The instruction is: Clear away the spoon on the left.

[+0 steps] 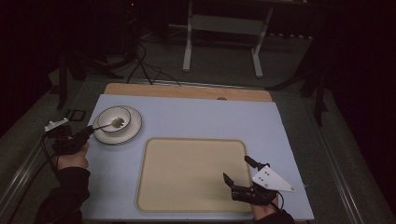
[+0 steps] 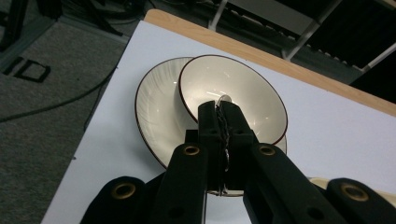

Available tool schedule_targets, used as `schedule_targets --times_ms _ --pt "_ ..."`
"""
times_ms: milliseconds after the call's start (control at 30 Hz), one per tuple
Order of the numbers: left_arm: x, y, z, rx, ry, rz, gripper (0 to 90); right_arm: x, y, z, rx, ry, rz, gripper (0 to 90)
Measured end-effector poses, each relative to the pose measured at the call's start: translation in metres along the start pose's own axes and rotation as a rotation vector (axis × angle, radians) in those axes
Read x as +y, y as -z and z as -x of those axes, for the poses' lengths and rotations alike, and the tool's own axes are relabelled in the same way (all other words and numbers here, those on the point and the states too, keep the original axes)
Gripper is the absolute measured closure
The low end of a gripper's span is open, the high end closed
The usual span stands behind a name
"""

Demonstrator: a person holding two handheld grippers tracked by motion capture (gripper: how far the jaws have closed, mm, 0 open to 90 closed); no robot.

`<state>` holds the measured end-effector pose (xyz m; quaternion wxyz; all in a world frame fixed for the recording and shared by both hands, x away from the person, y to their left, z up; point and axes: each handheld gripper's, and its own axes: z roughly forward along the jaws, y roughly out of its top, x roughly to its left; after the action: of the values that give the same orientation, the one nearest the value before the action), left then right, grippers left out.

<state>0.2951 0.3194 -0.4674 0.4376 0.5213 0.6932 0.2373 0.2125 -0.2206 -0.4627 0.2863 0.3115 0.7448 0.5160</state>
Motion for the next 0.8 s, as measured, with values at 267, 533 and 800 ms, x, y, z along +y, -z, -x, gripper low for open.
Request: schedule_targets --times_ms 267,533,800 --pt "0.012 0.015 -0.004 -0.011 -0.037 0.027 89.4 0.000 0.000 0.000 -0.001 -0.001 0.001 11.5" --pt "0.025 0.036 -0.009 -0.045 -0.068 0.026 89.5 0.000 0.000 0.001 -0.004 -0.001 0.000 11.5" --pt "0.039 0.057 -0.006 -0.143 -0.134 -0.008 89.6 -0.001 -0.001 0.001 -0.007 -0.005 -0.005 11.5"
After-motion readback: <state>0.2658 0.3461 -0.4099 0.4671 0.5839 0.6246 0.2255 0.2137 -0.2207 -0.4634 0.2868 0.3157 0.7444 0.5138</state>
